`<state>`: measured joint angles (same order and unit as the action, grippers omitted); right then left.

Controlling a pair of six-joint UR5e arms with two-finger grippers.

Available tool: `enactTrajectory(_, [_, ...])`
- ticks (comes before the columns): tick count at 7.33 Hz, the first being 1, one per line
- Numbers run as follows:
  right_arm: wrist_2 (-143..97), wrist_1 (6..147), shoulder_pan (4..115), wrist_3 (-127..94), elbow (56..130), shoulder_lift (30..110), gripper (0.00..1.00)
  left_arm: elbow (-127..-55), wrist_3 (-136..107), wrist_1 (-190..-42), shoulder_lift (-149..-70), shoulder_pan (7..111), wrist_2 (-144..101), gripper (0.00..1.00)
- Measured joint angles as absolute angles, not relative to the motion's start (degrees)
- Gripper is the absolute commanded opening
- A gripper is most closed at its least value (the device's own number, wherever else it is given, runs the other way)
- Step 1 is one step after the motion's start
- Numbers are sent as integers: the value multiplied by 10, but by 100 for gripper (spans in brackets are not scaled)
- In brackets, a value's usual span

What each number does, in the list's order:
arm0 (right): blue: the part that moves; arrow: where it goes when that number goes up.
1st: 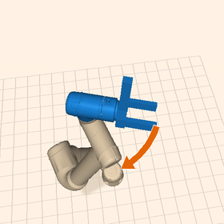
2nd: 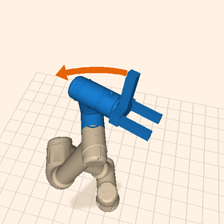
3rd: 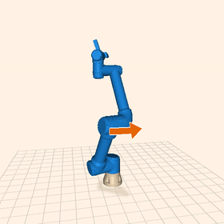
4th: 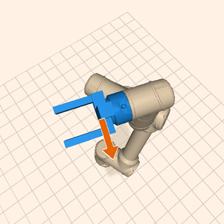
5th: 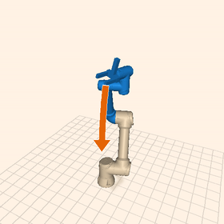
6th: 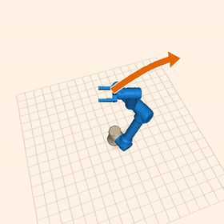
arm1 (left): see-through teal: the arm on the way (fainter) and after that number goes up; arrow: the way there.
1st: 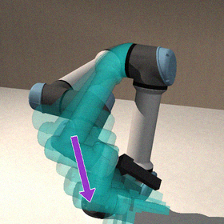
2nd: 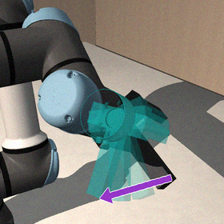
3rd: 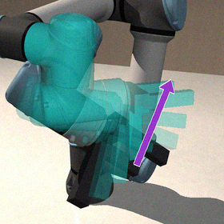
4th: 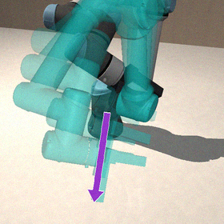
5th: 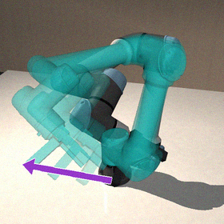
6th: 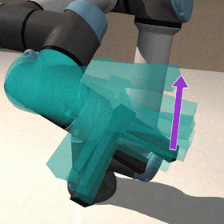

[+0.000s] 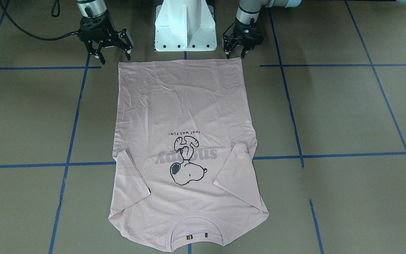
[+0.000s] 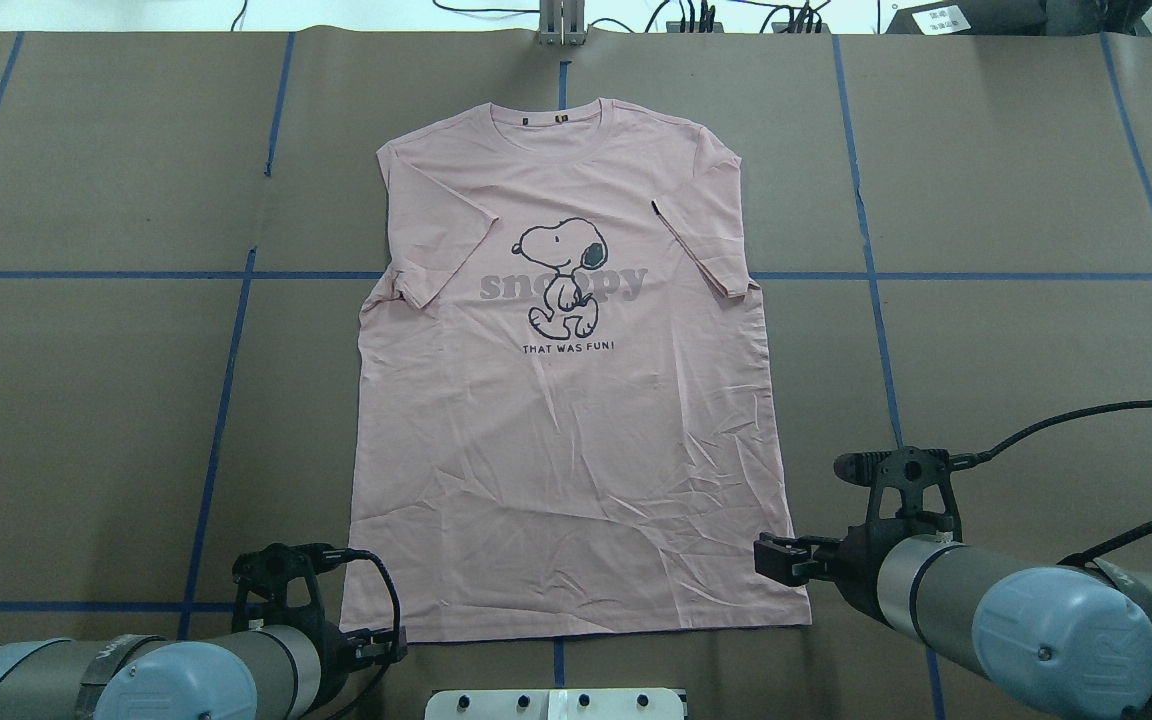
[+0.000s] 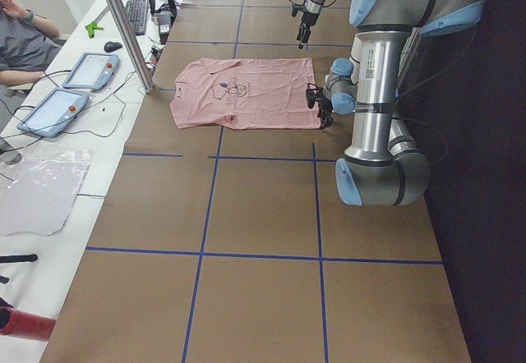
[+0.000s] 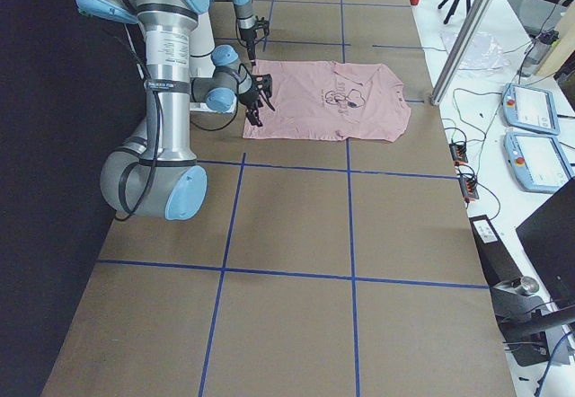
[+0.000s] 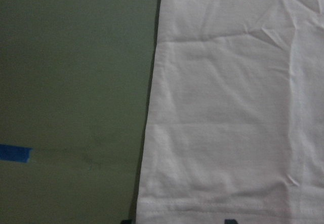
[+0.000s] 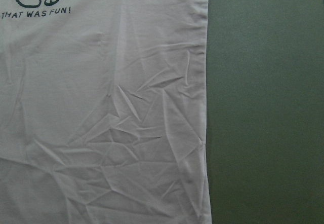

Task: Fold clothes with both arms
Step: 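Grasp the hem corners with both grippers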

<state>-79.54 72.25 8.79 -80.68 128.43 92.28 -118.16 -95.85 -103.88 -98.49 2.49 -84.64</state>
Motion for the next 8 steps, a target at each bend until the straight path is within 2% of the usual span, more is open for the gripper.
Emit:
enactTrajectory(4, [-795,722,88,-807,1285,923,100,-1176,-959,-1040,-985,28,-847,40])
enactTrajectory(6, [-795,722,88,-807,1285,922,100,-1174,-959,-1040,-985,32,-847,38])
enactTrajectory(7, [-795,722,88,-807,1285,922,100,-1174,-959,-1040,-985,33,-847,28])
enactTrajectory(8, [-795,722,88,-807,1285,922,100,-1174,-959,-1040,-985,34,-847,10])
